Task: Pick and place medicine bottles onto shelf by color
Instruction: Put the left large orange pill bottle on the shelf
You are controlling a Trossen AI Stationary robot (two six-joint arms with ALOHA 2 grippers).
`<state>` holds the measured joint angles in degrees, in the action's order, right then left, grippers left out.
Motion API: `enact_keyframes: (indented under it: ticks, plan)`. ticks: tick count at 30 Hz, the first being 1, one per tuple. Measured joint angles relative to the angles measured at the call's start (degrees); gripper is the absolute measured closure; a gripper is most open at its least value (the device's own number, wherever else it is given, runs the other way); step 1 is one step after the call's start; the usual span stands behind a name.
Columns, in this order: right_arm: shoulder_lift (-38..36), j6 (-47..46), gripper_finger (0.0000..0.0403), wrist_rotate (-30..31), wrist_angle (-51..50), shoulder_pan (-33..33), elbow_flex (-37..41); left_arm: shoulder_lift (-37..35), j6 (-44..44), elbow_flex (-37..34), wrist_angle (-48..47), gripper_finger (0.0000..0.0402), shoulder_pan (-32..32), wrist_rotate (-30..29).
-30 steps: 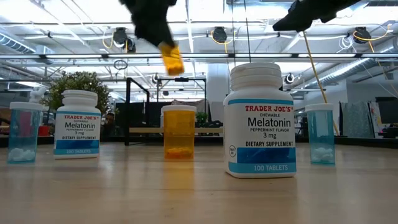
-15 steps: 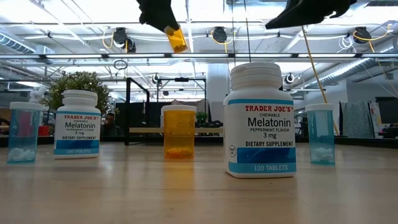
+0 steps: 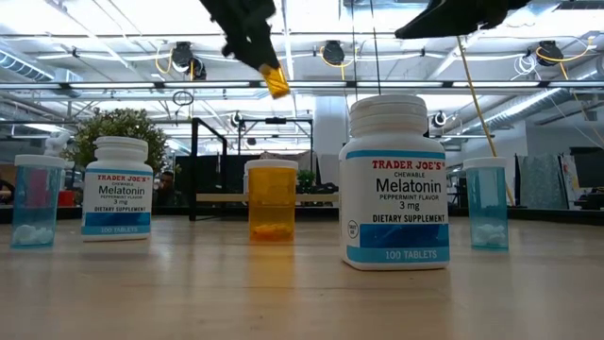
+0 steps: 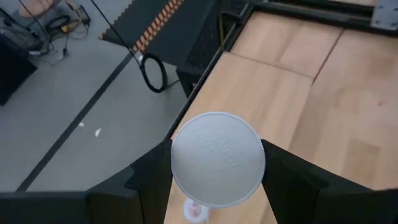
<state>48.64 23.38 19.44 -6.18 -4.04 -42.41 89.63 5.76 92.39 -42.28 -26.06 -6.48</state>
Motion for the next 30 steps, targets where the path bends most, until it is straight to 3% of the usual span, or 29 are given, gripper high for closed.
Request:
enact_keyframes:
  ticks: [5,16,21,30]
  plan:
    - [0.02,-0.13,0.02,-0.02,-0.04,0.01,0.0,6.67,1.81,2.69,0.3,0.0186,-2.43,1.05]
    - [0.02,0.24,0.02,-0.02,-0.23,0.01,0.0,23.19,5.18,25.78,-12.73,0.0186,-5.85,1.15]
    - [0.04,0.16,0.02,-0.02,-0.99,0.01,0.0,25.88,6.4,26.22,-13.4,0.0185,-7.23,5.39]
    - [0.04,-0.17,0.02,-0.04,-1.86,-0.01,0.0,29.66,7.5,26.15,-13.51,0.0185,-9.2,6.58]
